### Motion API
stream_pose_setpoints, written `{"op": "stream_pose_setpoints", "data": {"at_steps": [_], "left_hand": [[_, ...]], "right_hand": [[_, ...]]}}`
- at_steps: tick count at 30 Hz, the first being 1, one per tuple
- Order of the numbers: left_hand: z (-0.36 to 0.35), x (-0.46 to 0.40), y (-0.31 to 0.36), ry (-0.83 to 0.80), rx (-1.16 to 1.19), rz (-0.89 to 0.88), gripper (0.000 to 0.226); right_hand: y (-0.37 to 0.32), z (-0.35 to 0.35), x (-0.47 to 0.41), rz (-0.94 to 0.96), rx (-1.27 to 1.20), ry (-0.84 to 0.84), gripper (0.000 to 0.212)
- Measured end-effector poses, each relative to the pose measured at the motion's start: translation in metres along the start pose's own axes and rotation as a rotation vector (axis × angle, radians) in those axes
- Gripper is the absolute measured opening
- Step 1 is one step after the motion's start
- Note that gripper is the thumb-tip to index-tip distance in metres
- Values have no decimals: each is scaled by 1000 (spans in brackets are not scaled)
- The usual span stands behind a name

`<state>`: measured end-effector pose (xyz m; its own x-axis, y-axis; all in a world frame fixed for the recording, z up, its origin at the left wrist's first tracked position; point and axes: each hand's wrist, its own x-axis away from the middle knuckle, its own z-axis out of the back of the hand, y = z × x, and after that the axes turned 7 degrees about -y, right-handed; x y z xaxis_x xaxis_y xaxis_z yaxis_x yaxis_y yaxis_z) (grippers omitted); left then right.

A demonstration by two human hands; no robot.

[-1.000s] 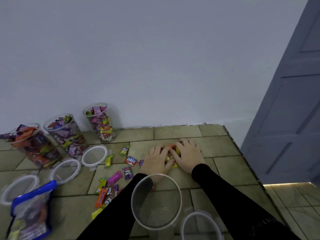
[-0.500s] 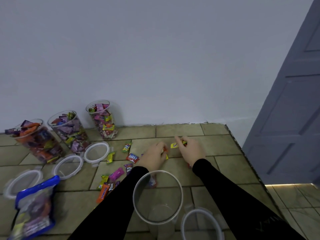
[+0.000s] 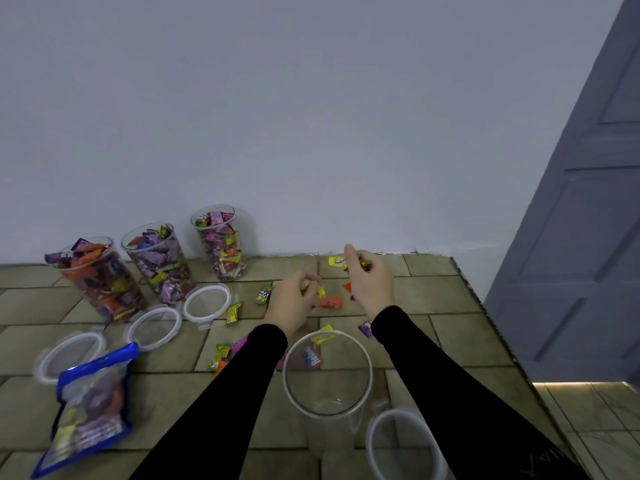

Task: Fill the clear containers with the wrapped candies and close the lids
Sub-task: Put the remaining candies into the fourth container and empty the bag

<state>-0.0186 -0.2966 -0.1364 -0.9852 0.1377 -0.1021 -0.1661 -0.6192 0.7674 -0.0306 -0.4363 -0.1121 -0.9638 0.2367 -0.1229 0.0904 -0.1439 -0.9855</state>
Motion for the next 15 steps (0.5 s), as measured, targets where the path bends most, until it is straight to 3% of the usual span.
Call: {"op": "stream_pose_setpoints", "data": {"at_steps": [8, 15], "left_hand": [[38, 25, 40, 207, 466, -94, 10], [60, 69, 83, 281, 560, -222, 14]], "right_hand": [[-65, 11, 30, 55, -315, 69, 39], [-103, 12, 76, 89, -457, 22, 40]]}}
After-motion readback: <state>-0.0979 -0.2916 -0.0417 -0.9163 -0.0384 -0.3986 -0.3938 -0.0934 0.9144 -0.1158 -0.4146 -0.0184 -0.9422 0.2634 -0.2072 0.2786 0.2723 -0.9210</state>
